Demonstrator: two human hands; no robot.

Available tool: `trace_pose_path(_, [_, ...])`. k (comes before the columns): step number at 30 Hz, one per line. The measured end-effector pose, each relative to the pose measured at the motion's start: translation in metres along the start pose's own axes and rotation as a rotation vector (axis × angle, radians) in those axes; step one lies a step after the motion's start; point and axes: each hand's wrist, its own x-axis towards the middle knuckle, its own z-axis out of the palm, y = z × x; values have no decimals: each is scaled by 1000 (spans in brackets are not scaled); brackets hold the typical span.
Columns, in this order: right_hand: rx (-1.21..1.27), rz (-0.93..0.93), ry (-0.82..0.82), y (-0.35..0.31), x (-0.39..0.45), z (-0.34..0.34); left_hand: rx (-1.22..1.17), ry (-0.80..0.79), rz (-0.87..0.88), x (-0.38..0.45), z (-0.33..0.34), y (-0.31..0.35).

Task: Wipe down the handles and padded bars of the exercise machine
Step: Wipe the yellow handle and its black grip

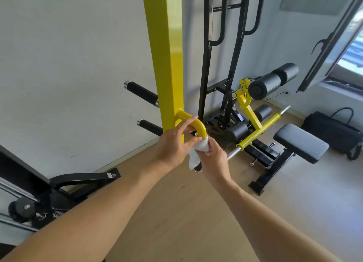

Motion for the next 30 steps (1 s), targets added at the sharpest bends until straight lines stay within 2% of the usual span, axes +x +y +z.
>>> trace_pose_path(3, [-6,83,-75,13,-3,5,-244,119,-159,-6,15,3])
trace_pose_path(5, [-23,110,-94,17,-5,6,-311,161,-232,-6,23,4])
trace_pose_path(12, [70,47,39,1,3,-2,-298,82,-353,9,18,6])
trace_pose_path(14, [35,47,26,5,3,2,-282,68,-400,13,18,6])
trace_pose_path(16, [2,72,-41,9,-1,3,-298,40,-424,16,18,6])
trace_pose_path(18, [20,96,-175,11,-2,0,-296,18,-434,18,17,7])
trace_pose_path(20, [166,81,-334,13,-3,-5,-259,3,-432,18,15,8])
trace_pose_path(22, [327,18,-387,16,-1,-8,-238,-5,-429,17,14,9])
trace_pose_path(24, [306,-61,-356,13,-3,-10,-223,-11,-433,17,13,8])
trace_pose_path(27, [12,-43,-148,7,-2,-10,-194,-31,-429,18,11,8])
trace_pose_path(28, [-42,-40,-79,10,1,-9,-189,-40,-425,18,10,9])
trace_pose_path(30, [-51,-16,-51,15,6,-8,-187,-53,-416,18,9,12])
